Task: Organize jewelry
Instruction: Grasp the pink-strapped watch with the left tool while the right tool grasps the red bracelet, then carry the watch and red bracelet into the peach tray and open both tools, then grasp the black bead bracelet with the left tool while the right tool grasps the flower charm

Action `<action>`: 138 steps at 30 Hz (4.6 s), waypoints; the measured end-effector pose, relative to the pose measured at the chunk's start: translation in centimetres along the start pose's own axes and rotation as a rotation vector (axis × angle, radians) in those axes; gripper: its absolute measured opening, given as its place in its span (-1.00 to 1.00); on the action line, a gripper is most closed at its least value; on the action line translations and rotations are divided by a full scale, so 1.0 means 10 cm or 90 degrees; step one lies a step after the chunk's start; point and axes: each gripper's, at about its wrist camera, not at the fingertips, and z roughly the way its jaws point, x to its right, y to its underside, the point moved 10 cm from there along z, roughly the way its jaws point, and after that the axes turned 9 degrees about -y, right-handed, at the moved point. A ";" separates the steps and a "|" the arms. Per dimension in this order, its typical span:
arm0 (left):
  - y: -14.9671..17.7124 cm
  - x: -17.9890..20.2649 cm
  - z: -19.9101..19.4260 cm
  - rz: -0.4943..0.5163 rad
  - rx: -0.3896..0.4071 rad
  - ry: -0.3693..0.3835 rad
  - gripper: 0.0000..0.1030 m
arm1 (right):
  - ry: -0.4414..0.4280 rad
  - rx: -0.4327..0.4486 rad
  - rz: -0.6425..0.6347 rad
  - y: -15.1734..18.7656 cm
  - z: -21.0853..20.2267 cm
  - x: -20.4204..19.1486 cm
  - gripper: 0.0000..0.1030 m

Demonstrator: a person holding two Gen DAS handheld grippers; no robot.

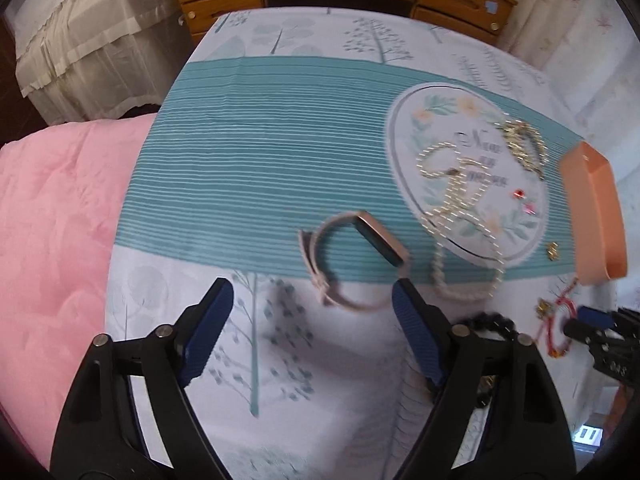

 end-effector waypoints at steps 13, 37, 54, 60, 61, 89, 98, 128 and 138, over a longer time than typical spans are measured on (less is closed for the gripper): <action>-0.04 -0.04 0.39 -0.009 -0.065 -0.001 -0.22 | 0.037 0.006 -0.013 -0.02 0.06 -0.03 -0.67; -0.19 0.61 -1.62 0.050 0.165 0.031 -0.87 | -0.010 0.187 -0.030 -0.09 -1.28 -0.05 -0.83; -0.36 2.98 -2.13 0.171 0.175 0.144 -0.87 | 0.045 0.320 0.036 -0.76 -2.86 1.05 -0.83; -0.21 3.59 -1.41 0.183 0.080 0.162 -0.87 | 0.023 0.236 0.080 -0.93 -2.08 1.43 -0.83; -0.17 3.66 -1.31 0.185 0.067 0.162 -0.87 | 0.017 0.224 0.085 -0.97 -1.96 1.48 -0.83; -0.04 3.35 -1.08 0.190 0.031 0.176 -0.57 | 0.011 0.171 0.056 -1.04 -1.06 1.35 0.53; 0.14 2.73 -1.44 0.132 0.112 0.165 -0.57 | 0.028 0.250 0.024 -0.62 -1.62 1.08 0.53; 0.96 1.11 -1.28 -0.030 0.133 0.097 -0.22 | 0.076 0.261 -0.123 0.42 -1.21 -0.20 0.65; 0.93 0.75 -0.92 -0.051 0.111 0.054 -0.22 | 0.035 0.222 -0.129 0.26 -0.82 -0.47 0.64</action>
